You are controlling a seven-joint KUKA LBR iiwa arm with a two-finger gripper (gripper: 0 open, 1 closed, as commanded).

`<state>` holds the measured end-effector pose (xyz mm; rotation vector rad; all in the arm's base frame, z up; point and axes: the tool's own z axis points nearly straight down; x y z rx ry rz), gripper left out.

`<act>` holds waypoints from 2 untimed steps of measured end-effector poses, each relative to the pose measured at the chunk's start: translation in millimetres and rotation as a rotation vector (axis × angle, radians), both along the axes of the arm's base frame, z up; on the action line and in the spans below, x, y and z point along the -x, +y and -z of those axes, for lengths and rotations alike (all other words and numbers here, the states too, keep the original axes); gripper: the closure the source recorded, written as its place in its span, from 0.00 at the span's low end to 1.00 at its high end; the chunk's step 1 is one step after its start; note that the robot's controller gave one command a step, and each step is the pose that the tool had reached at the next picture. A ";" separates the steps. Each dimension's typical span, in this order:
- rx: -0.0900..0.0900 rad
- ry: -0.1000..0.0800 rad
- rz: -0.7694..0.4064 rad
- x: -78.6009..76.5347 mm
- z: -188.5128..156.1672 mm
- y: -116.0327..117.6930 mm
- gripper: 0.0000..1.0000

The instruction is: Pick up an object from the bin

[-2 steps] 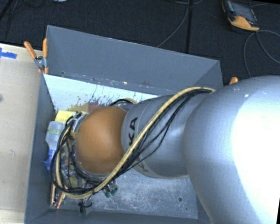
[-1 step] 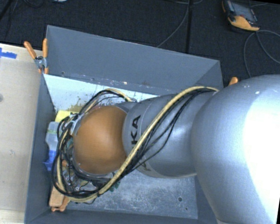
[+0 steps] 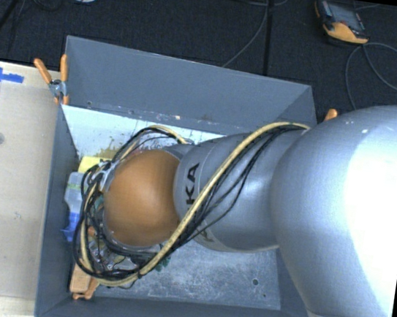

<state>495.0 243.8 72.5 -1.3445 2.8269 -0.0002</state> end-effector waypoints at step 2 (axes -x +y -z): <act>0.004 0.010 0.000 3.0 -17.1 -0.7 1.00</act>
Offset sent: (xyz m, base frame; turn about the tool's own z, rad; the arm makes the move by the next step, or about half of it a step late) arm 0.0001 -0.0001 0.0541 0.0000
